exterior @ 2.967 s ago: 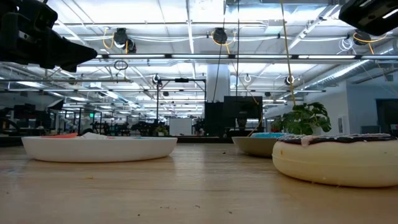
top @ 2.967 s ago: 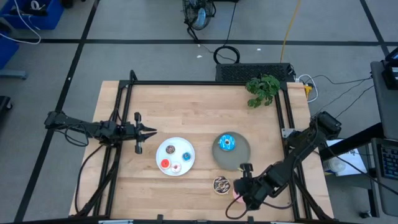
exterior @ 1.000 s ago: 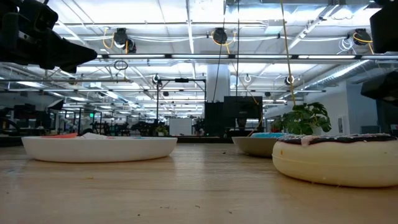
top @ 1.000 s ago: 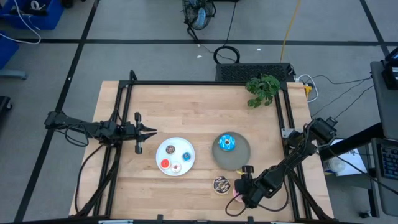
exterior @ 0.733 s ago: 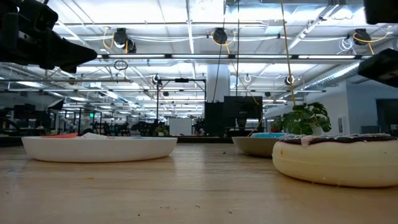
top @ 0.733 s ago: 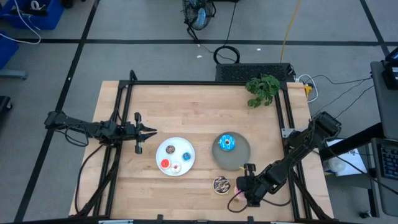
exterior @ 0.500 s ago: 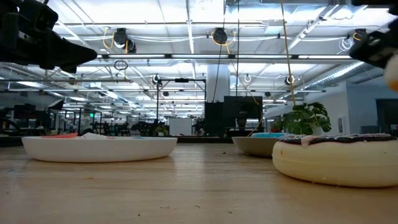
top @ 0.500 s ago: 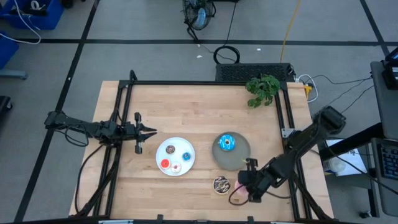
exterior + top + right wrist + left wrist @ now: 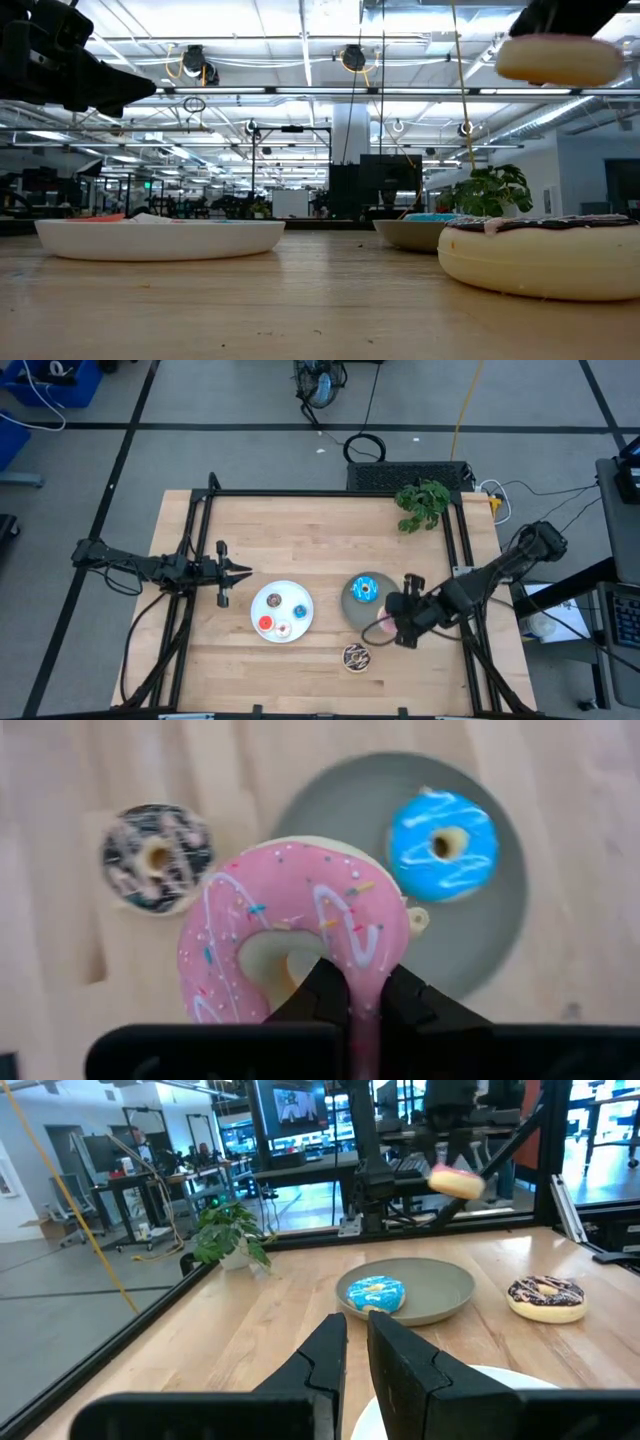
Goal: Pick & Place donuts
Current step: Put the large pink donut on the brown plate
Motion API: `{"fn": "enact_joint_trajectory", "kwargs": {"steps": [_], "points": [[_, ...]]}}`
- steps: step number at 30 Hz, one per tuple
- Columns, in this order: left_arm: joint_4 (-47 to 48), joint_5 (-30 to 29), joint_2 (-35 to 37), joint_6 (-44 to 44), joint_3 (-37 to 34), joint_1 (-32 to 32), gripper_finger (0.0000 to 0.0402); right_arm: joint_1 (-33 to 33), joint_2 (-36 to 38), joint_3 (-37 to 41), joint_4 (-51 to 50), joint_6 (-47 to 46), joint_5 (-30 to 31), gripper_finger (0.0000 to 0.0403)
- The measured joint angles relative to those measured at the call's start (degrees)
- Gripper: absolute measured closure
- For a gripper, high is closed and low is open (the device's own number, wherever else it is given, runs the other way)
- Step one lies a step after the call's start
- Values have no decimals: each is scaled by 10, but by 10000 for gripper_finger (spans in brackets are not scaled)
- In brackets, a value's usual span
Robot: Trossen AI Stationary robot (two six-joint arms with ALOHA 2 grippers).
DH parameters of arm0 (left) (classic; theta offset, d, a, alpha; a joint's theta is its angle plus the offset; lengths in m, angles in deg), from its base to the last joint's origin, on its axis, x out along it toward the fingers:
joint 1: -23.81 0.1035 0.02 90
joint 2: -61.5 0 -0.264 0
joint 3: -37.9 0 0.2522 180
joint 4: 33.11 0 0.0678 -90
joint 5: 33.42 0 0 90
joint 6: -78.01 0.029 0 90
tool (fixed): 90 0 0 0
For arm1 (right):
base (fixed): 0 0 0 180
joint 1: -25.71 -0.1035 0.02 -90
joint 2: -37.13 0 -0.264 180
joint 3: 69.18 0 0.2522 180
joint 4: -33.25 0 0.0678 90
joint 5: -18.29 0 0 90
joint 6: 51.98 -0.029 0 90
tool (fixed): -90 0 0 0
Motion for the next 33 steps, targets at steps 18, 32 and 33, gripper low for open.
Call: {"fn": "enact_joint_trajectory", "kwargs": {"steps": [18,32,33], "points": [[0,0,0,5,0,0,350,146,-42,139,108,83,-122,395],[0,0,0,5,0,0,350,191,-43,235,240,84,-140,395],[0,0,0,5,0,0,350,191,-43,237,239,82,-140,395]]}}
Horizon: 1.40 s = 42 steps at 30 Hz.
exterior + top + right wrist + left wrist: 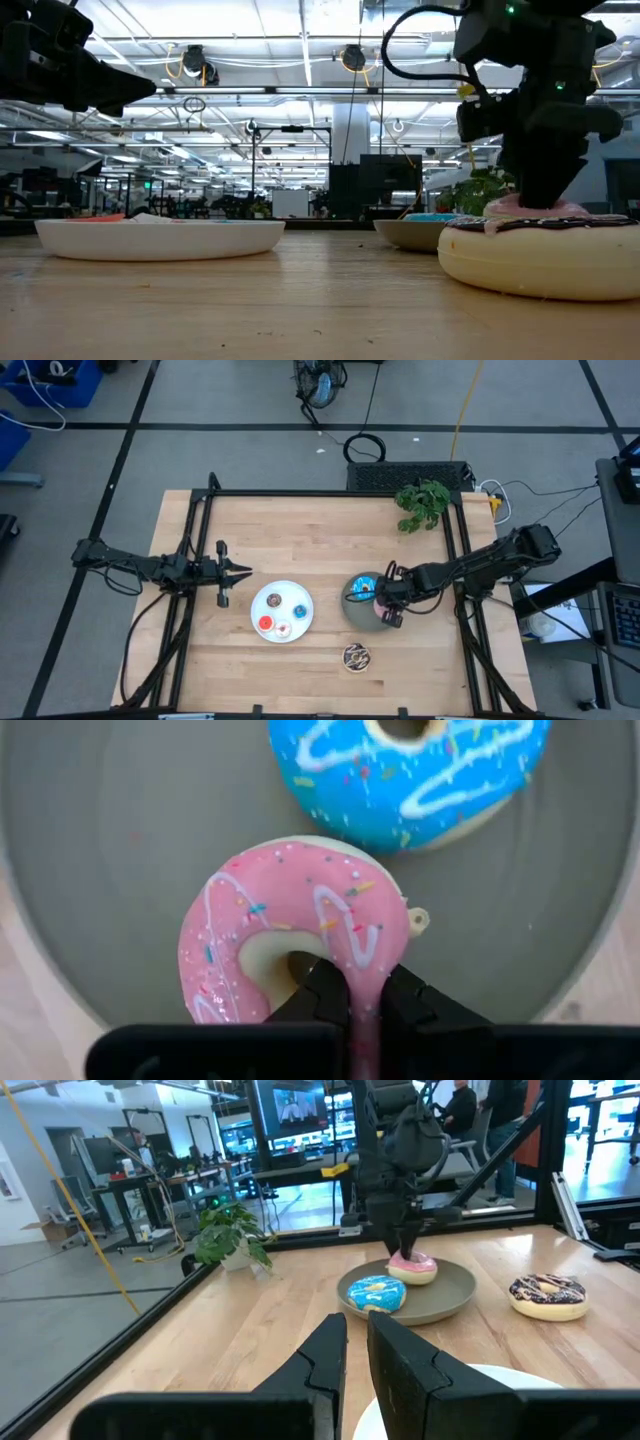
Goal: Pick & Place donuts
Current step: Put the large pink donut on the brown plate, then put the large brown donut on the brown plate
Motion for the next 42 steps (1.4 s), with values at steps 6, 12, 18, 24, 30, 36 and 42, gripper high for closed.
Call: {"fn": "enact_joint_trajectory", "kwargs": {"steps": [6,12,18,24,30,36,42], "points": [[0,0,0,0,0,0,350,0,0,5,-1,0,4,395],[0,0,0,-1,0,0,350,0,0,5,4,6,-6,387],[0,0,0,1,0,0,350,0,0,5,2,11,-11,309],[0,0,0,7,0,0,350,0,0,5,-7,9,-11,225],[0,0,0,7,0,0,350,0,0,-8,-37,3,-10,183],[0,0,0,7,0,0,350,0,0,-61,-95,3,-8,178],[0,0,0,7,0,0,350,-5,0,-128,-141,2,-9,188]]}}
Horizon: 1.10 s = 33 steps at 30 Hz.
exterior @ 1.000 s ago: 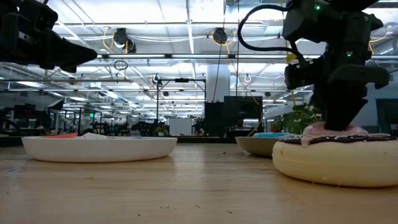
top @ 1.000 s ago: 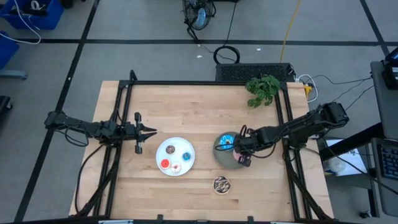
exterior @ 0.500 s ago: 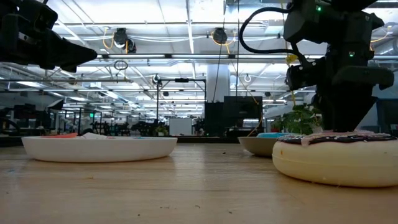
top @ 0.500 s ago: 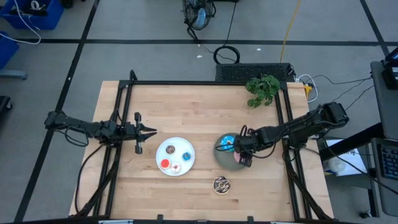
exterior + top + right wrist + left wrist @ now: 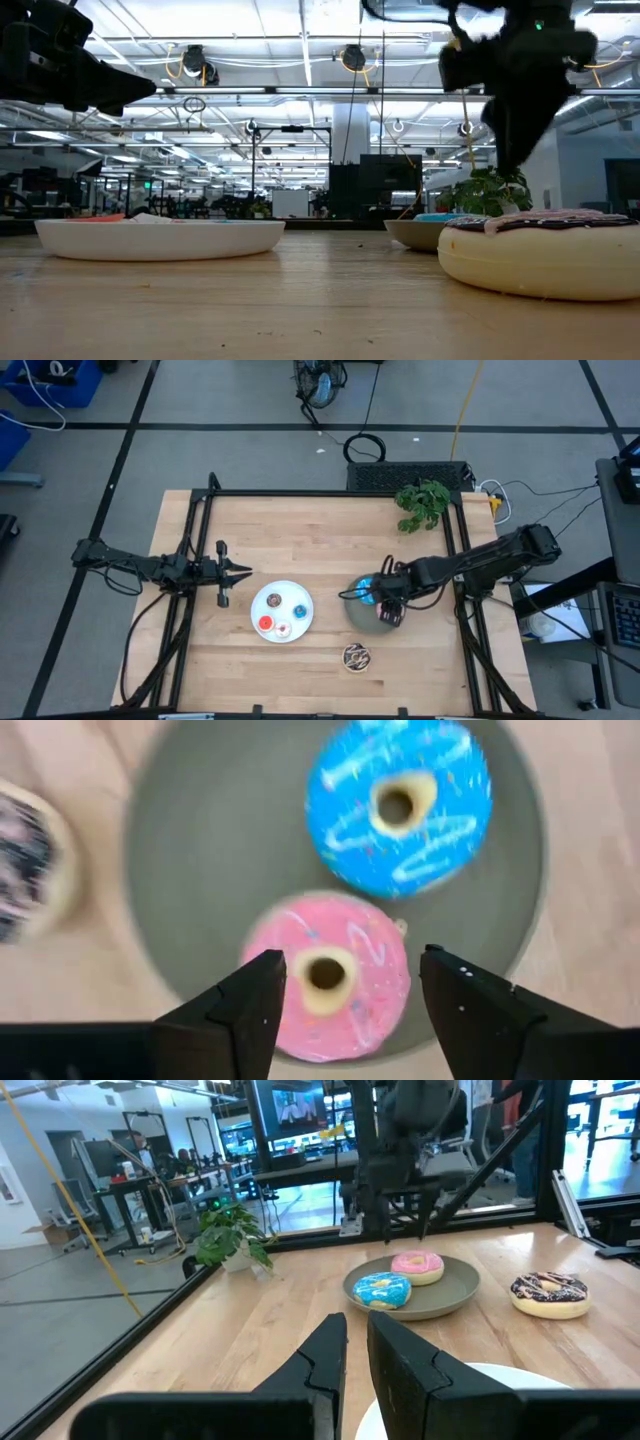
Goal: Pick & Place donuts
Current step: Put the large brown donut on the brown plate
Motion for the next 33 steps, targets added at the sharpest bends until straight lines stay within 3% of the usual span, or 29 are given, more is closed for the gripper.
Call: {"fn": "enact_joint_trajectory", "kwargs": {"steps": [7,13,20,25,33], "points": [[0,0,0,0,0,0,350,-47,0,-73,44,-6,-29,199],[0,0,0,0,0,0,350,-148,-22,-150,55,2,64,238],[-2,0,0,-1,0,0,350,-207,-132,-285,-28,3,76,321],[-2,0,0,-1,0,0,350,-227,-233,-382,-79,78,75,388],[-2,0,0,-2,0,0,350,-241,-315,-432,-80,148,59,388]]}}
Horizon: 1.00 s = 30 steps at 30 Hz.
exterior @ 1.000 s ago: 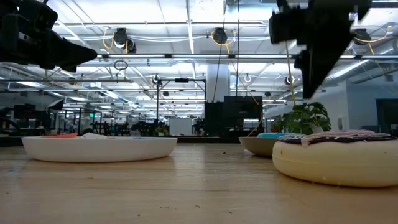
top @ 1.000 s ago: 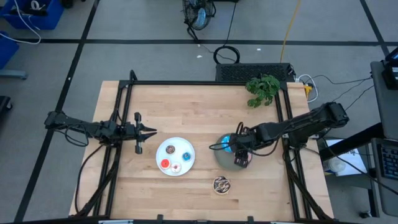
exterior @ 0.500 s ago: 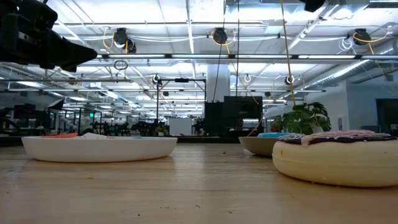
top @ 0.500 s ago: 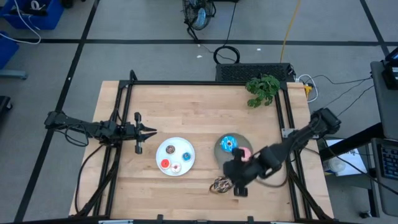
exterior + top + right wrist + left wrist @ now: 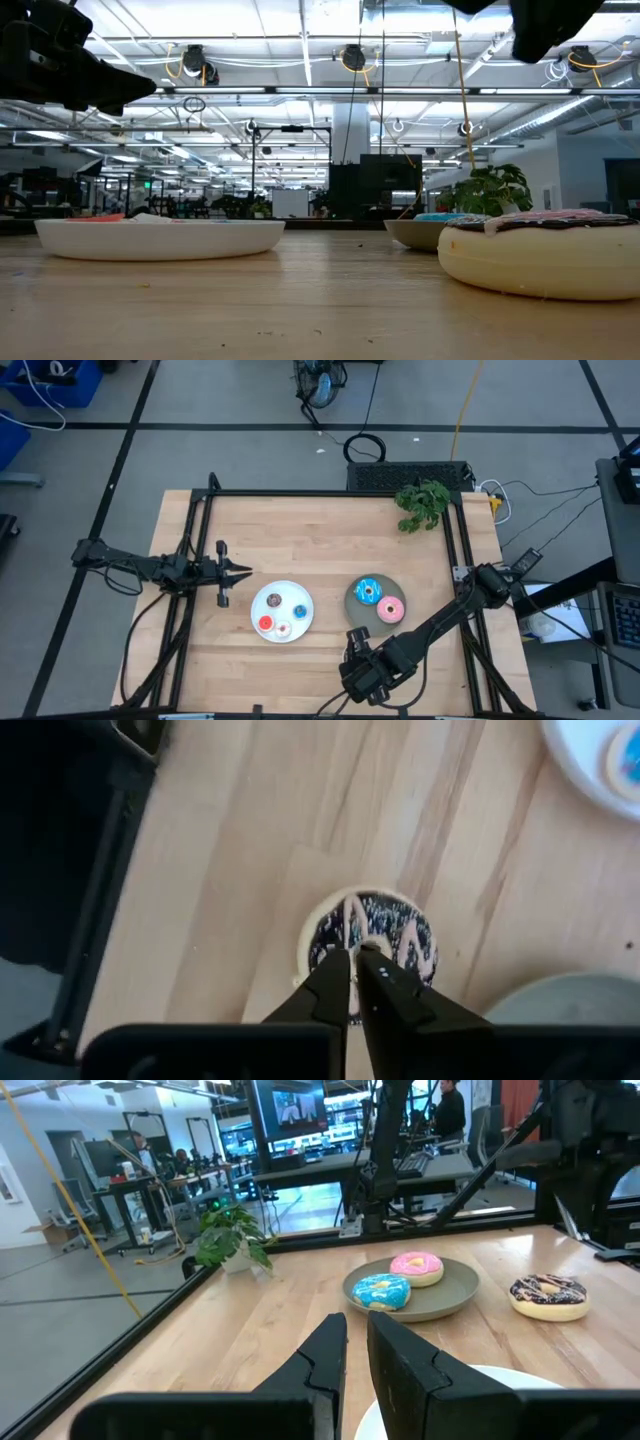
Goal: Pick & Place donuts
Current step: Put the large brown donut on the brown plate
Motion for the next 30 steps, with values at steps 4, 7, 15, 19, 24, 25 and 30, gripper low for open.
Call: {"fn": "enact_joint_trajectory", "kwargs": {"steps": [4,7,15,19,24,25,30], "points": [[0,0,0,-1,0,0,350,1,-10,0,4,-20,16,381],[0,0,0,-1,0,0,350,1,-10,0,3,-27,18,357],[0,0,0,-2,0,0,350,1,-9,19,30,-14,18,253],[0,0,0,-2,0,0,350,-3,-10,52,48,-16,16,220],[1,0,0,-2,0,0,350,-4,-10,102,85,-26,4,207],[1,0,0,-2,0,0,350,-4,-10,109,93,-27,-2,207],[1,0,0,-2,0,0,350,-6,-10,157,158,-2,-37,212]]}}
